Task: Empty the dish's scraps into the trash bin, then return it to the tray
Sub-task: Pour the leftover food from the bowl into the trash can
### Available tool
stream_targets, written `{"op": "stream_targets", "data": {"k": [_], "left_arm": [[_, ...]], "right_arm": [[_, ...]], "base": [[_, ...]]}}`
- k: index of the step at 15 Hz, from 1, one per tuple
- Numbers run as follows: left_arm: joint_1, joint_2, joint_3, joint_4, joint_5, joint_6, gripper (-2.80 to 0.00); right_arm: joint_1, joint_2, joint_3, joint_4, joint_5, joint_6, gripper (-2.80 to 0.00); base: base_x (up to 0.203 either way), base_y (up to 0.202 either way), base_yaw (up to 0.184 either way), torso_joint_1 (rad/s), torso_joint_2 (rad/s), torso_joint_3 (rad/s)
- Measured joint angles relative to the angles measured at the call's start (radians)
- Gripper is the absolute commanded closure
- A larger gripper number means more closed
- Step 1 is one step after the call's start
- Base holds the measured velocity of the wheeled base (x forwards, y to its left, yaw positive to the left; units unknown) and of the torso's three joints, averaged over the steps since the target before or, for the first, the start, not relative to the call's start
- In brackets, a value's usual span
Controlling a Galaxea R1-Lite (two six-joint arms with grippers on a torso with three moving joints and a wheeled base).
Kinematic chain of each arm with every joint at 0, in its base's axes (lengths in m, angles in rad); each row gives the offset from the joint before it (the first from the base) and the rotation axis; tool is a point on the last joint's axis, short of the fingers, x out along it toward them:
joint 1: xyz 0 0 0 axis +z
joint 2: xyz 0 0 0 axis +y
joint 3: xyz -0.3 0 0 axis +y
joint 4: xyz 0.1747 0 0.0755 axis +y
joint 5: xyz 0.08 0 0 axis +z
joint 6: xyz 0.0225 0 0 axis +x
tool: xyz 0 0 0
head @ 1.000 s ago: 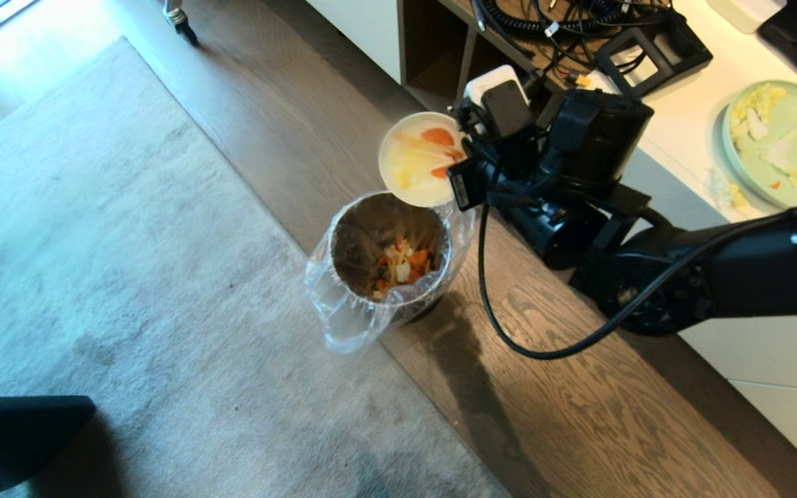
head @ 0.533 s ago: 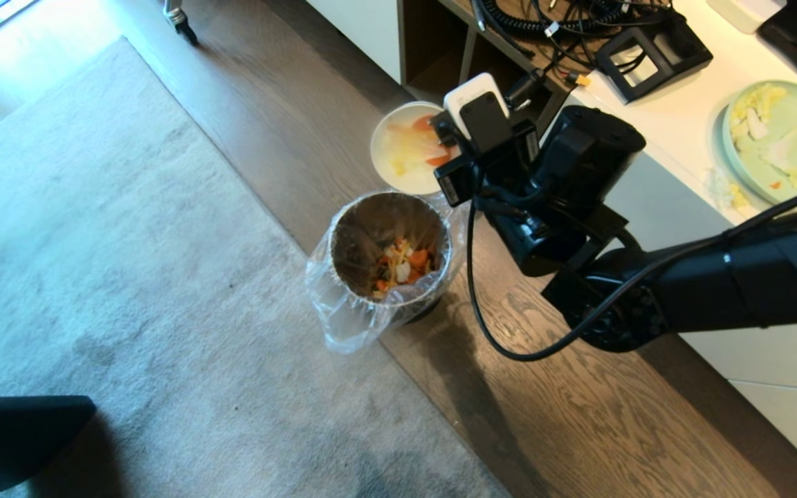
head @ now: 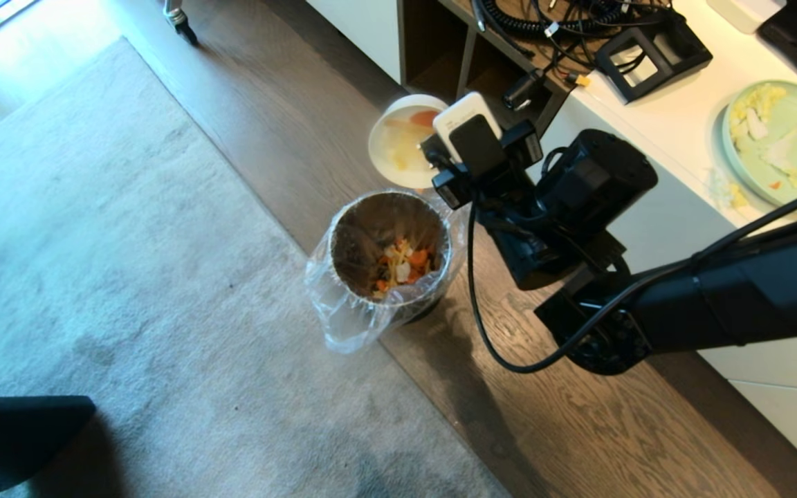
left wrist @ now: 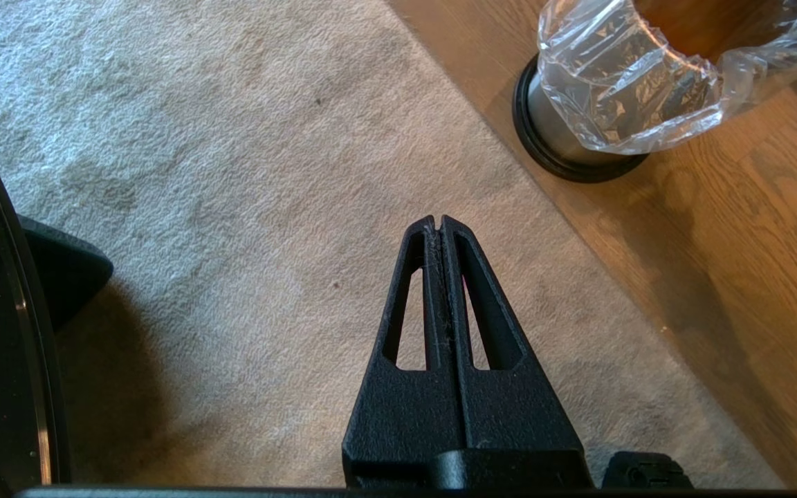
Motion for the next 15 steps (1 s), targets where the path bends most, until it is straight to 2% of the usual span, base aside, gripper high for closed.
{"op": "stream_targets", "data": {"k": [8,11,15], "left_arm": [[0.0,0.0,0.0,0.0,0.0,0.0,0.0],[0.0,0.0,0.0,0.0,0.0,0.0,0.0],[0.0,0.0,0.0,0.0,0.0,-0.001,0.0]], "right_arm": [[0.002,0.016,0.067,-0.187,0.144,-0.165,0.0],[0.003,0.018,0.133,-0.206,0.166,-0.189,0.0],[0.004,0.028,0.142,-0.207,0.203,-0.195,0.0]], "base": [[0.0,0.0,0.0,0.0,0.0,0.0],[0.0,0.0,0.0,0.0,0.0,0.0],[0.0,0.0,0.0,0.0,0.0,0.0]]}}
